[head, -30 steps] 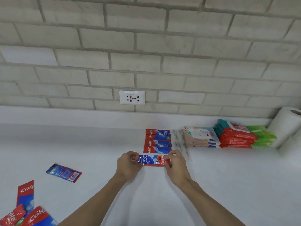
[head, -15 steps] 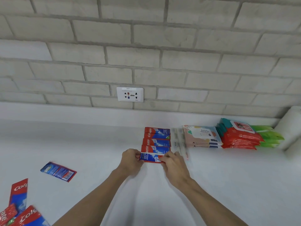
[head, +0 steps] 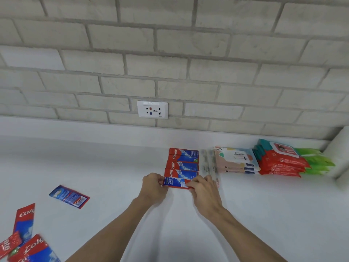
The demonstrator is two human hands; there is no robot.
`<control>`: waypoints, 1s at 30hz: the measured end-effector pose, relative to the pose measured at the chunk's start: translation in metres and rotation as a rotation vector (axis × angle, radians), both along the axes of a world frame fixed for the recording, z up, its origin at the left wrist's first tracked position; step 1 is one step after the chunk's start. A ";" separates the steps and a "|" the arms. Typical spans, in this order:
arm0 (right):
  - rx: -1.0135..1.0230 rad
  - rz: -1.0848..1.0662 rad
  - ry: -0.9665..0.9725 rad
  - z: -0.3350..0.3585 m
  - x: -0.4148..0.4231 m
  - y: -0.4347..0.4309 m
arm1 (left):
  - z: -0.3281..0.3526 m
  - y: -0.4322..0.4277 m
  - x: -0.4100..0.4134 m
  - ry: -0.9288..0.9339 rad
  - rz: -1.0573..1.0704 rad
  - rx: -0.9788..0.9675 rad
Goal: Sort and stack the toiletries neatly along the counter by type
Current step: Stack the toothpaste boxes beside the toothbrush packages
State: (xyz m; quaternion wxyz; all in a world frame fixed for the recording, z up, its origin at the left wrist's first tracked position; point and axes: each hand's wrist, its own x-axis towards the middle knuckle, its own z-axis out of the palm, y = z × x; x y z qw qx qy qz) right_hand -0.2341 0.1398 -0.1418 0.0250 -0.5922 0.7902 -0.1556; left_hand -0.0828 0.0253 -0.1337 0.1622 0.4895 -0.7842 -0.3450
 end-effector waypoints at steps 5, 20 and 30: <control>-0.003 -0.019 -0.014 0.000 0.002 0.001 | -0.002 0.004 0.002 0.021 0.012 -0.009; -0.116 0.041 -0.193 0.013 0.099 0.001 | 0.016 0.033 0.090 0.176 0.120 -0.094; -0.037 0.267 -0.378 0.025 0.214 -0.015 | 0.021 0.031 0.217 0.103 0.178 -0.124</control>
